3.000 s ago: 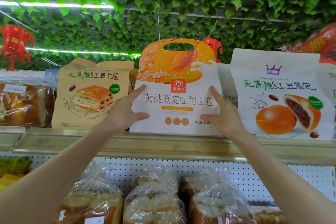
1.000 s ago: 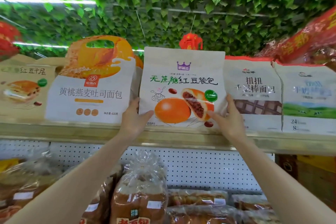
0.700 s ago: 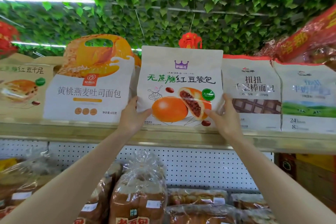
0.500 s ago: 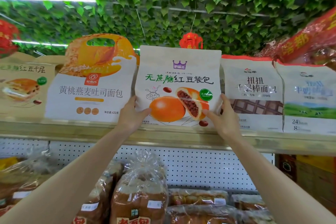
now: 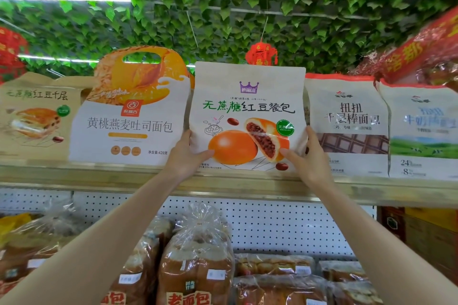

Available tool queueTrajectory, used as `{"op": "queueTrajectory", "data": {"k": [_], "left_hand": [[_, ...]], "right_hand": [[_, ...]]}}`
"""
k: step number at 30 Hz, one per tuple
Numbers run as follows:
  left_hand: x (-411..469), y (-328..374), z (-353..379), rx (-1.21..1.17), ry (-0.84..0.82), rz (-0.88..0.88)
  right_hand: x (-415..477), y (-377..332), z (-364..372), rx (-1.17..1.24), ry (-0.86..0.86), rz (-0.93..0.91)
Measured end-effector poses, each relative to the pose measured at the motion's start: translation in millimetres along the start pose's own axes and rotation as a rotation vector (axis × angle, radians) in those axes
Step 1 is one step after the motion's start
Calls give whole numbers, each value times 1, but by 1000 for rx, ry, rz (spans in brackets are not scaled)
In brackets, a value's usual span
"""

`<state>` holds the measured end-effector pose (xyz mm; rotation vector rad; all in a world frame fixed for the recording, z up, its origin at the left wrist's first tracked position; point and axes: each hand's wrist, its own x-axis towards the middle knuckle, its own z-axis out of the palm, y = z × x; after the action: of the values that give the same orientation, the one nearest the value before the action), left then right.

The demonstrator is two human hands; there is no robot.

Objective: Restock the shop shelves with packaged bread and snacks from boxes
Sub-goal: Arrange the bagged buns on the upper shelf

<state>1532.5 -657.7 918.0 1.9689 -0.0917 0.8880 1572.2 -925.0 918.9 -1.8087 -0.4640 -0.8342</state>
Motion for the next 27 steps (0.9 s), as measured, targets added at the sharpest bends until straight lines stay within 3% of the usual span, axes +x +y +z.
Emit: {"op": "queueTrajectory", "data": {"k": [15, 27], "left_hand": [[-66, 33, -6, -81, 54, 50], [-179, 20, 13, -102, -7, 80]], "right_hand": [[-35, -17, -20, 43, -2, -46], [-149, -18, -27, 113, -65, -38]]}}
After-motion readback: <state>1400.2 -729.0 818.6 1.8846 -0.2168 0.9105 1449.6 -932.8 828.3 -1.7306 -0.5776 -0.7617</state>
